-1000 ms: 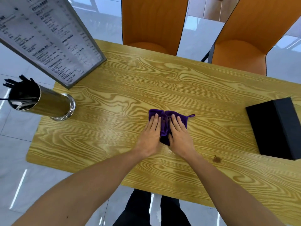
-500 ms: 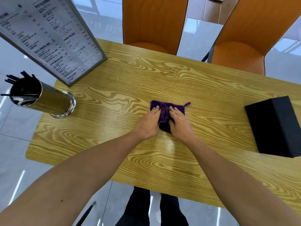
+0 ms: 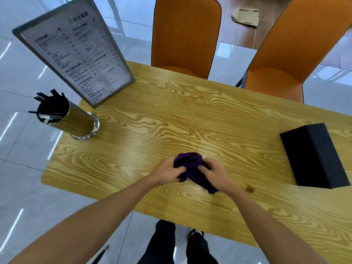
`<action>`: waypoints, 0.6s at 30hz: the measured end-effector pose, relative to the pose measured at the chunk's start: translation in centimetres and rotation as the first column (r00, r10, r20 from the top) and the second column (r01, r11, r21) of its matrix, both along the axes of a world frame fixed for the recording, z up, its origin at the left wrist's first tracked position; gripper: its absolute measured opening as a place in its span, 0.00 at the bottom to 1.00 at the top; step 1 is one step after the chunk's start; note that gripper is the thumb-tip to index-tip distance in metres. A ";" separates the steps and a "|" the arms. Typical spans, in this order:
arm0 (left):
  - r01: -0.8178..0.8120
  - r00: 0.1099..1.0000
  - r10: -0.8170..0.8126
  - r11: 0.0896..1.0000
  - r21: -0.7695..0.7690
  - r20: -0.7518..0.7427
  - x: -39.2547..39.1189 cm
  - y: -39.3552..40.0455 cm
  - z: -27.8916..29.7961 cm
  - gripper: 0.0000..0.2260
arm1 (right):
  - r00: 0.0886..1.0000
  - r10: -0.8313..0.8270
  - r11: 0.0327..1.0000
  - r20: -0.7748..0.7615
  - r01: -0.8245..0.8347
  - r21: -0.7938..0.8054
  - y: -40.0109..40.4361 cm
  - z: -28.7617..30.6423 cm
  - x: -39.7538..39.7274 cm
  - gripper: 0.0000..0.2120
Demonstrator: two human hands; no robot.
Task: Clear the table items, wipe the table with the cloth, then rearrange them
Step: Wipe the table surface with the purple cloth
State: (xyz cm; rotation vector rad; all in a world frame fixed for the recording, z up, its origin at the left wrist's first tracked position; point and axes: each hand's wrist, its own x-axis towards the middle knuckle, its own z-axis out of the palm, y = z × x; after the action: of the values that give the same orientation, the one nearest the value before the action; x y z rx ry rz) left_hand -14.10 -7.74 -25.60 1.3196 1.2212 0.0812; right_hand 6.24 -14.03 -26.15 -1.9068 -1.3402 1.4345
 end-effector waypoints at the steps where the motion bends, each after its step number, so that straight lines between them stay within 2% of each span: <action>1: -0.041 0.999 0.042 0.998 0.042 -0.013 0.7 0.7 0.3 0.08 | 0.997 -0.067 0.998 0.034 0.066 0.016 0.8 0.1 0.5 0.07; 4: -0.071 0.997 0.074 0.977 0.202 -0.011 3.6 3.5 0.9 0.13 | 0.964 -0.198 0.977 0.180 0.179 0.116 3.4 0.4 2.0 0.05; 8: 0.091 0.989 -0.026 0.890 0.446 -0.149 7.0 7.3 -0.4 0.21 | 0.890 -0.301 0.942 0.342 0.220 0.255 6.3 -0.1 3.3 0.21; 10: 0.266 0.946 -0.122 0.821 0.506 -0.299 8.2 8.4 -2.0 0.24 | 0.863 -0.200 0.971 0.464 0.110 0.214 6.7 -1.2 3.5 0.25; 13: 0.511 0.831 -0.234 0.680 0.525 -0.506 9.7 8.4 -4.0 0.23 | 0.756 -0.007 0.993 0.655 -0.074 0.096 5.7 -3.9 3.0 0.24; 15: 0.548 0.811 -0.224 0.616 0.567 -0.540 9.7 8.1 -4.8 0.22 | 0.731 -0.002 0.992 0.682 -0.084 0.092 5.2 -4.8 2.3 0.24; 18: 0.542 0.821 -0.207 0.573 0.615 -0.531 7.9 8.4 -5.1 0.21 | 0.730 0.000 0.993 0.683 -0.082 0.087 5.6 -5.0 1.5 0.25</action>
State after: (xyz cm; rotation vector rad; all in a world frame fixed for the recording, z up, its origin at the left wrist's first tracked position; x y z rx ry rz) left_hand -6.21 0.71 -30.73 2.4363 1.2497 -0.0151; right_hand 7.70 -8.48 -31.12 -2.4554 -1.7269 0.6264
